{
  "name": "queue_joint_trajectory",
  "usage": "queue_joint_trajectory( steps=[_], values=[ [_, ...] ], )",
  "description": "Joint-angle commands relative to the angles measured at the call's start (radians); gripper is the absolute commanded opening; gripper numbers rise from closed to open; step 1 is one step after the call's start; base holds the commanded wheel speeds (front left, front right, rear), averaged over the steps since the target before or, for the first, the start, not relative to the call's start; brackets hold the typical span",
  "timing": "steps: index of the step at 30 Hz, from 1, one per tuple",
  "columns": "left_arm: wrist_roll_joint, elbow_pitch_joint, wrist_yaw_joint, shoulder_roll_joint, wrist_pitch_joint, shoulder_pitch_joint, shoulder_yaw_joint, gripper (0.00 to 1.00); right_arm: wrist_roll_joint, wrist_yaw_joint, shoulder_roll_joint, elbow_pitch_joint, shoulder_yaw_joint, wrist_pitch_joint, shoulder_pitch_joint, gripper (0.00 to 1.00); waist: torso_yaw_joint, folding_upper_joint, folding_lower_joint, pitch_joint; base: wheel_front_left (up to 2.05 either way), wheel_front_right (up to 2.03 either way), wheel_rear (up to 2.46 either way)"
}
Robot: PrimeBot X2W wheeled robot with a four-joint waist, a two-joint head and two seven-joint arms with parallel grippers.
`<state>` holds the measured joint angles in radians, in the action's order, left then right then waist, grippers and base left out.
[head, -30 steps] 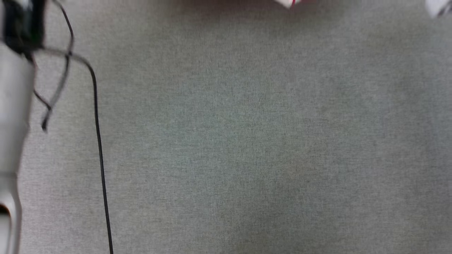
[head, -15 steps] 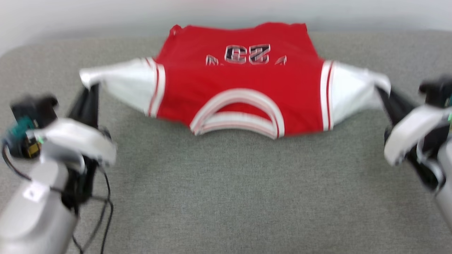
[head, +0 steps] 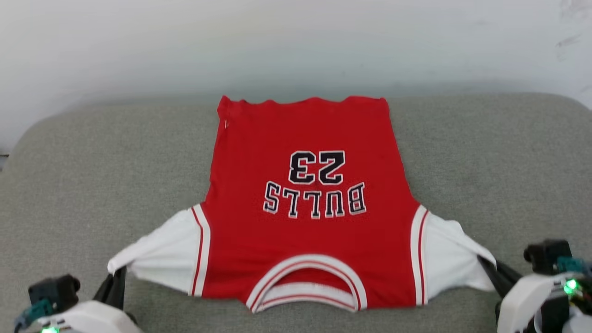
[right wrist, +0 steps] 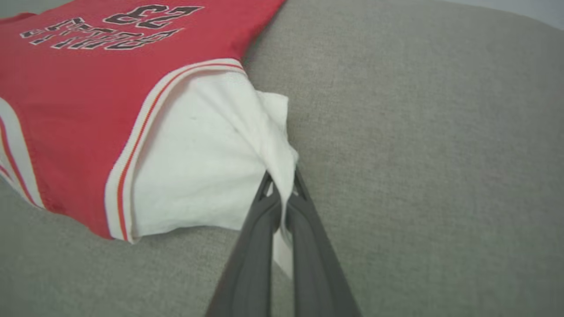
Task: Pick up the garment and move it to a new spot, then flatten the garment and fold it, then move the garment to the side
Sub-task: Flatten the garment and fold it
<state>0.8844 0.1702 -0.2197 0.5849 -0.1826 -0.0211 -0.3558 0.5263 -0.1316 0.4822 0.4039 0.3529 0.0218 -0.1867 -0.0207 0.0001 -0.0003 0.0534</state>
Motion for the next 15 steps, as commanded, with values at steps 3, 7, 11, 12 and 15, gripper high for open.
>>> queue_joint_trajectory(
  steps=[3,7,11,12,15],
  values=[
    [0.013,-0.013,-0.025,0.009,0.001,0.076,0.006,0.0,-0.007,0.002,-0.008,-0.026,-0.051,0.022,0.101,0.0,0.001,-0.0001,0.0003,-0.037,0.0,0.0,0.0],
    [0.026,-0.025,-0.044,0.007,0.006,0.141,0.002,0.0,-0.017,0.002,-0.019,-0.052,-0.101,0.051,0.203,0.0,0.004,-0.0001,0.0003,-0.049,0.0,0.0,0.0],
    [0.032,-0.029,-0.058,-0.009,-0.006,0.195,-0.005,0.0,-0.027,0.002,-0.02,-0.097,-0.149,0.113,0.314,0.0,0.012,-0.0001,0.0003,-0.054,0.0,0.0,0.0],
    [0.031,-0.03,-0.058,-0.01,-0.008,0.199,-0.006,0.0,-0.028,0.002,-0.024,-0.102,-0.154,0.123,0.327,0.0,0.013,-0.0001,0.0003,-0.054,0.0,0.0,0.0],
    [0.03,-0.036,-0.063,-0.02,-0.01,0.201,-0.011,0.0,-0.036,0.002,-0.031,-0.128,-0.171,0.145,0.347,0.0,0.016,-0.0001,0.0003,-0.051,0.0,0.0,0.0]
  ],
)
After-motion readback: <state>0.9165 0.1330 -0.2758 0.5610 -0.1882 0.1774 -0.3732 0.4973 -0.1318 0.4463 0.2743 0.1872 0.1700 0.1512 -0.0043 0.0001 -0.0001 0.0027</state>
